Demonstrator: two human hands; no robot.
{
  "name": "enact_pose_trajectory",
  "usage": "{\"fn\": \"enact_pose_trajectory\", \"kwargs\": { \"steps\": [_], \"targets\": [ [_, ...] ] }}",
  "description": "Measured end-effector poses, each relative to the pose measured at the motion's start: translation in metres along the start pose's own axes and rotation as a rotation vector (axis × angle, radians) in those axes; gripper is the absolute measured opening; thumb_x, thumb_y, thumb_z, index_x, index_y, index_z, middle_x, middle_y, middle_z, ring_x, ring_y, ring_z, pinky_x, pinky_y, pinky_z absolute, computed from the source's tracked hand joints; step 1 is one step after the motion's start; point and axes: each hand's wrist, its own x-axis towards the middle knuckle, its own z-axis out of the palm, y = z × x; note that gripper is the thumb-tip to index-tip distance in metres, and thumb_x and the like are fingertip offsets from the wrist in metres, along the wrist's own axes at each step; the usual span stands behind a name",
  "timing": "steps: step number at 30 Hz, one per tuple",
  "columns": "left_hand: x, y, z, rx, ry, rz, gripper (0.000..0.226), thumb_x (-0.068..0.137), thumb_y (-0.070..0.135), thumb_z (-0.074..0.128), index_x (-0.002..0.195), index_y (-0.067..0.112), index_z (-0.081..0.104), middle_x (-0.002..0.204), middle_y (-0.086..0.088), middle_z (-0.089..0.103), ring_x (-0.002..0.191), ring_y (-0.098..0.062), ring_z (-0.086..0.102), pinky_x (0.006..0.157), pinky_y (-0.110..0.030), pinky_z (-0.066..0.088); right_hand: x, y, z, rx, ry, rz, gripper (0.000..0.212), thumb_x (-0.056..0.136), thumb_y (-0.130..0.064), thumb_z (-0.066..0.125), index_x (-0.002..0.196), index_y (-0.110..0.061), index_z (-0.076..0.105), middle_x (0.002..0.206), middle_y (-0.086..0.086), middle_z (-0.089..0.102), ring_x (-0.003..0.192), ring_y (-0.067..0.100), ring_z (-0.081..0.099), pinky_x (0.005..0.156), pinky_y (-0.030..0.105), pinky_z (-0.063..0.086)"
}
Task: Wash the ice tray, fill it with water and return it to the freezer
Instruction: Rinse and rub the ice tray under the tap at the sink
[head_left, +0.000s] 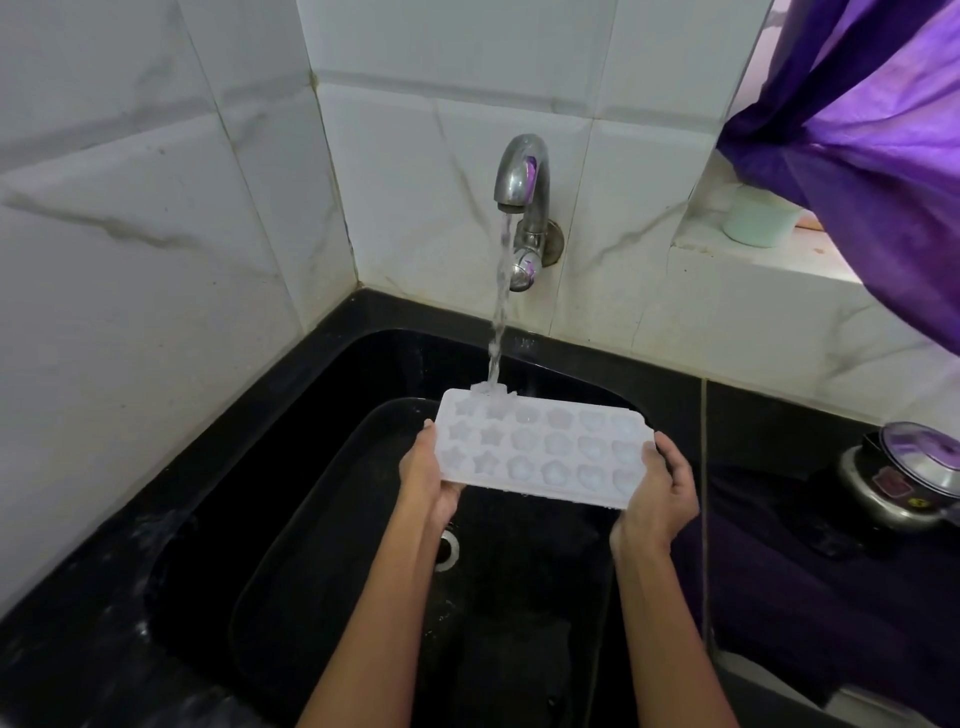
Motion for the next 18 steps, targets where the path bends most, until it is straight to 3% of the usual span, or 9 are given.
{"fn": "enact_pose_trajectory", "kwargs": {
  "steps": [7, 18],
  "targets": [
    [-0.001, -0.003, 0.022, 0.061, 0.014, 0.004, 0.031, 0.099, 0.031, 0.048, 0.105, 0.005, 0.064, 0.099, -0.014, 0.072, 0.088, -0.029, 0.07, 0.069, -0.041, 0.057, 0.008, -0.001, -0.008, 0.093, 0.083, 0.021, 0.021, 0.087, -0.011, 0.066, 0.103, -0.021, 0.074, 0.108, -0.004, 0.072, 0.101, 0.014, 0.069, 0.09, 0.037, 0.056],
    [0.001, 0.008, 0.025, 0.046, 0.007, 0.029, 0.03, 0.095, 0.026, 0.053, 0.116, 0.007, 0.061, 0.11, -0.015, 0.07, 0.099, -0.033, 0.068, 0.086, -0.05, 0.055, 0.004, 0.005, 0.008, 0.154, 0.053, 0.063, 0.024, 0.09, -0.018, 0.066, 0.114, -0.02, 0.07, 0.113, -0.003, 0.071, 0.102, 0.015, 0.068, 0.09, 0.04, 0.056]
  ]
}}
